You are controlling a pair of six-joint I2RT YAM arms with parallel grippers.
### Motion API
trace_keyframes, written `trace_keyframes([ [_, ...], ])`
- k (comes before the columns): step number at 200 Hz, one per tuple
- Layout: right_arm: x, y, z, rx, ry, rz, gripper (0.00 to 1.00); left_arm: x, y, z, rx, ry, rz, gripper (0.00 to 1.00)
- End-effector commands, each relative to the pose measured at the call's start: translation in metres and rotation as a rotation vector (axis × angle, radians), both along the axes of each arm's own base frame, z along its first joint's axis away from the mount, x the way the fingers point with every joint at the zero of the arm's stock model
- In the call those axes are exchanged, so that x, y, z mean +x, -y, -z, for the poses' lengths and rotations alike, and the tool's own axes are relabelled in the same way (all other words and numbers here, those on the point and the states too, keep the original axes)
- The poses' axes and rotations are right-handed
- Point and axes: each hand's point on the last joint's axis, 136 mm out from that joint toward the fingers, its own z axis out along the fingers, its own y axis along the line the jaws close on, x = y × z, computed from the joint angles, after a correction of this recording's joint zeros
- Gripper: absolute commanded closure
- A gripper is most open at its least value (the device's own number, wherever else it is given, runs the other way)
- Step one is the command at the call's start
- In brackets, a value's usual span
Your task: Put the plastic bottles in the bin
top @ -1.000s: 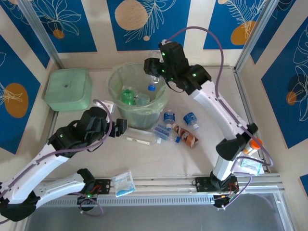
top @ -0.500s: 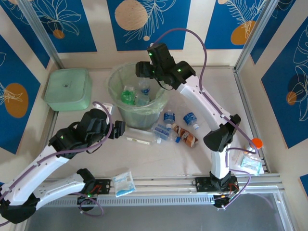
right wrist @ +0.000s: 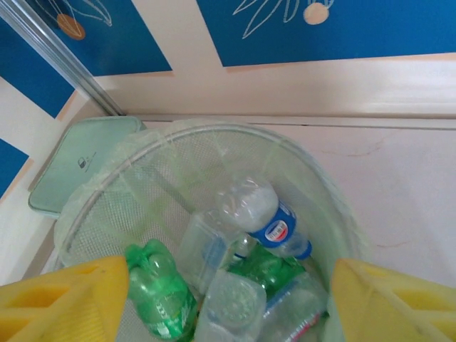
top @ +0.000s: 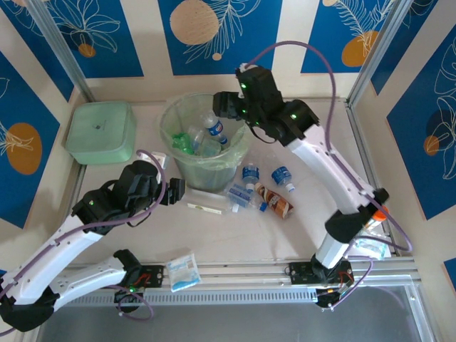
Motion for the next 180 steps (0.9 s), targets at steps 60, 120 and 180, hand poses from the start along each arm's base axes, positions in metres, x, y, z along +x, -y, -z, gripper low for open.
trace_keyframes([
  [60, -0.049, 0.105, 0.064, 0.088, -0.172, 0.243, 0.24, -0.012, 0.001, 0.006, -0.049, -0.034, 0.03, 0.22],
  [120, -0.073, 0.153, 0.134, 0.142, -0.307, 0.321, 0.21, -0.017, 0.0, 0.023, -0.059, -0.069, 0.025, 0.22],
  [180, -0.062, 0.144, 0.193, 0.102, -0.459, 0.32, 0.19, -0.03, 0.0, 0.043, -0.109, -0.127, 0.032, 0.23],
])
